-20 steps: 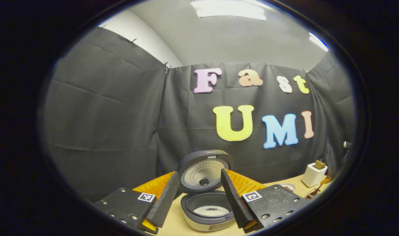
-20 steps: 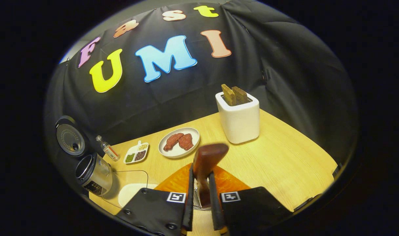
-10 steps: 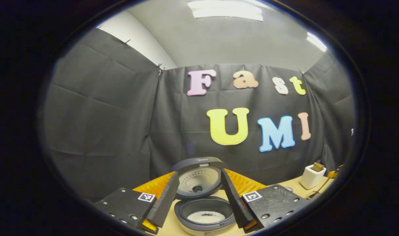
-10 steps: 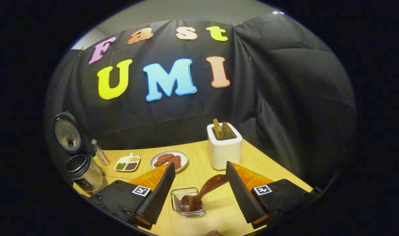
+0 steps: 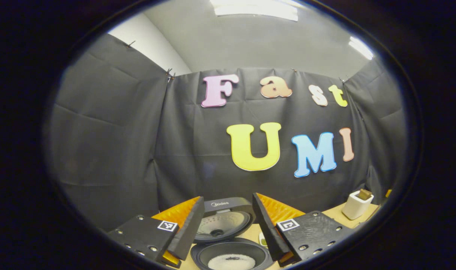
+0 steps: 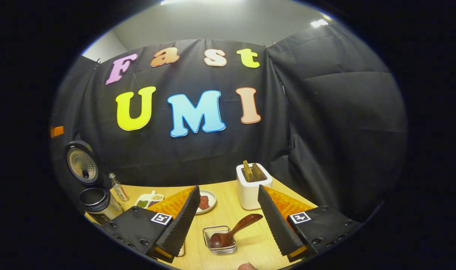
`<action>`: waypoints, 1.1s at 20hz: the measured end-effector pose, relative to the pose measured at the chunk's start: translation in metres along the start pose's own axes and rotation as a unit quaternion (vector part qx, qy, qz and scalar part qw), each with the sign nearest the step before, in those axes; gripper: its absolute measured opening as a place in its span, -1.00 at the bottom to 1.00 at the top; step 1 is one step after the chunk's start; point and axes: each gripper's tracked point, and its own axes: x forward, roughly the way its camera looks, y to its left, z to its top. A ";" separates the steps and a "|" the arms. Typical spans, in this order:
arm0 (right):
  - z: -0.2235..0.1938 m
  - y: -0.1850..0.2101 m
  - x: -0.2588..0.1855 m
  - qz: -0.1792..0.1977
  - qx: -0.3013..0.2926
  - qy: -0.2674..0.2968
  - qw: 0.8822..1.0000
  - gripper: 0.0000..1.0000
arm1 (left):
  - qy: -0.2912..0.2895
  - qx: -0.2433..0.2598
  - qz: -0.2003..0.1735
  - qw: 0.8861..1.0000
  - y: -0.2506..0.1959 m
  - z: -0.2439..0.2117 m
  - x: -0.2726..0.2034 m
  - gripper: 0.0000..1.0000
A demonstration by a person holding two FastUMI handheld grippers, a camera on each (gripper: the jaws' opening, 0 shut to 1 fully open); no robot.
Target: Close the left gripper, press the button to open the rice cooker; take a wooden spoon from the chopstick holder with the right hand, scoop a spoonful of rice and pour it into the rice cooker, then put the wooden spoon back into the chopstick holder.
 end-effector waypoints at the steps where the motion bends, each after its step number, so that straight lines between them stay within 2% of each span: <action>1: -0.003 -0.002 -0.001 -0.006 0.000 0.001 1.000 0.96 | 0.005 -0.004 0.002 1.000 0.003 -0.002 0.014 0.60; 5: -0.019 -0.006 -0.008 -0.026 0.008 0.018 0.999 0.96 | 0.022 -0.026 0.009 0.999 0.020 -0.017 0.066 0.62; 8: -0.022 -0.007 -0.011 -0.033 0.004 0.020 0.999 0.96 | 0.037 -0.021 0.020 0.999 0.034 -0.033 0.101 0.61; 12: -0.028 -0.004 -0.014 -0.034 0.000 0.028 0.999 0.96 | 0.068 -0.029 0.034 0.997 0.045 -0.062 0.126 0.60; 16: -0.024 -0.004 -0.016 -0.029 -0.012 0.027 0.999 0.96 | 0.068 -0.026 0.036 0.997 0.037 -0.068 0.116 0.65; 22: -0.020 0.001 -0.019 0.002 -0.012 0.027 1.000 0.96 | 0.085 -0.041 0.017 0.995 0.008 -0.082 0.063 0.68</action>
